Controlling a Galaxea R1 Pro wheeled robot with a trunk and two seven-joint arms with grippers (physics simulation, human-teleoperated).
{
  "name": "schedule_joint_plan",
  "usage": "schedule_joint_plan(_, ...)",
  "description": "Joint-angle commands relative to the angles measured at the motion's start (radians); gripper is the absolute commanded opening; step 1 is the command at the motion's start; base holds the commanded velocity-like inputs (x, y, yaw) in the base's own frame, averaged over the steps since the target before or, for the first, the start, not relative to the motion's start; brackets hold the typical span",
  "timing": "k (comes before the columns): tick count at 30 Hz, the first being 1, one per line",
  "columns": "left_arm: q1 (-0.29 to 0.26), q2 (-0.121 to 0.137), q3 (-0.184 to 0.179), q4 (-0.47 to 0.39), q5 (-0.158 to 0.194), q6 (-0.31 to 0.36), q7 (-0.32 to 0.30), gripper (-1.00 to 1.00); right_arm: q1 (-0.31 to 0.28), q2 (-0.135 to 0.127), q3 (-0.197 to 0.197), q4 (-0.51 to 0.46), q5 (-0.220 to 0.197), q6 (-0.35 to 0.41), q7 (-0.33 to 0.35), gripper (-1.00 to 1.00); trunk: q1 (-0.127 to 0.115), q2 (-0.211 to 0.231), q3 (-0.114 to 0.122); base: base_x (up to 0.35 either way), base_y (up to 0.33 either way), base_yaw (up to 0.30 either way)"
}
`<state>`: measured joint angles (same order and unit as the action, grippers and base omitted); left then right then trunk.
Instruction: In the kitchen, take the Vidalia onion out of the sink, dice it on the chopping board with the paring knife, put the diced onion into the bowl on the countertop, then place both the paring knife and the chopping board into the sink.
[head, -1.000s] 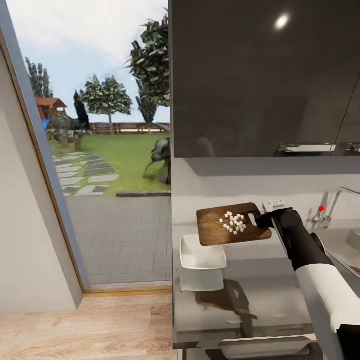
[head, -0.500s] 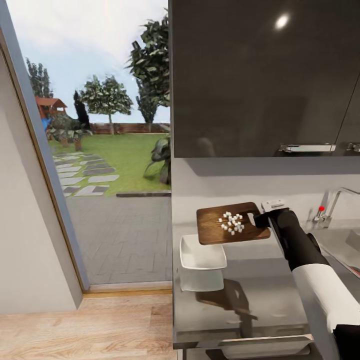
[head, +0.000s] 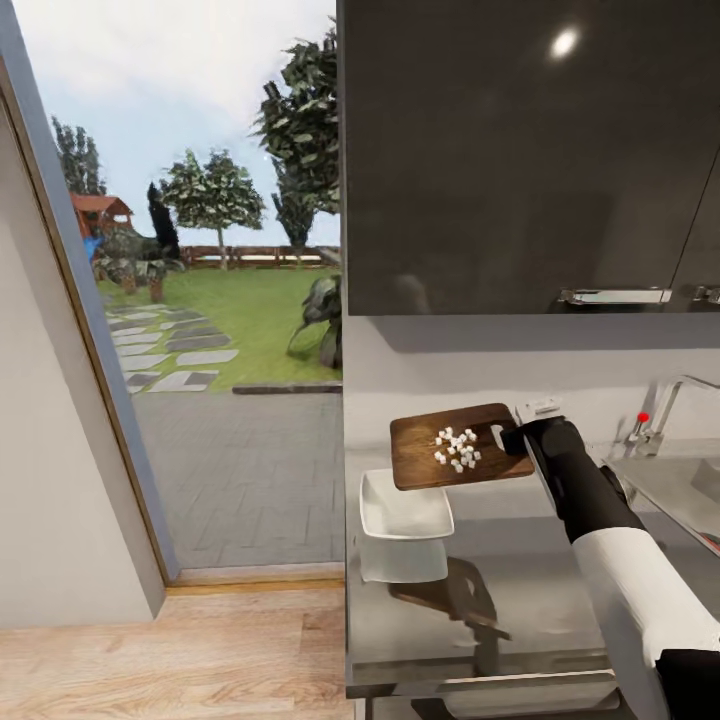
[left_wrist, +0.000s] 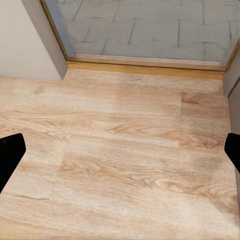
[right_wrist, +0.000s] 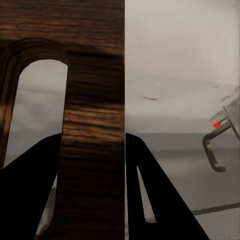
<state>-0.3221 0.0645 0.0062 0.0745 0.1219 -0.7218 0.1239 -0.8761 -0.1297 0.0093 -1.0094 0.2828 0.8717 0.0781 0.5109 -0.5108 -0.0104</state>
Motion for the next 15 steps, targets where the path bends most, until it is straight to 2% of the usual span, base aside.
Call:
schedule_joint_plan(1, -0.002, 0.000, 0.000, 0.004, 0.004, -0.006, -0.001, 1.00, 0.000, 0.000, 0.006, 0.000, 0.012, 0.004, 0.006, -1.00, 0.000, -0.001, -0.001, 0.000, 0.000, 0.000)
schedule_joint_plan(4, -0.002, 0.000, 0.000, 0.004, 0.003, -0.006, -0.001, 1.00, -0.001, 0.001, 0.009, 0.000, 0.012, 0.004, 0.005, -1.00, 0.000, -0.001, -0.001, 0.000, 0.025, 0.000)
schedule_joint_plan(9, -0.001, 0.000, 0.000, 0.004, 0.004, -0.006, -0.001, 1.00, 0.000, 0.001, 0.010, 0.000, 0.012, 0.004, 0.005, -1.00, 0.000, -0.001, -0.001, 0.000, 0.153, 0.000)
schedule_joint_plan(15, -0.001, 0.000, 0.000, 0.004, 0.003, -0.006, -0.001, 1.00, -0.001, 0.001, 0.011, 0.001, 0.011, 0.006, 0.006, -1.00, 0.000, -0.001, -0.001, 0.000, 0.013, 0.000)
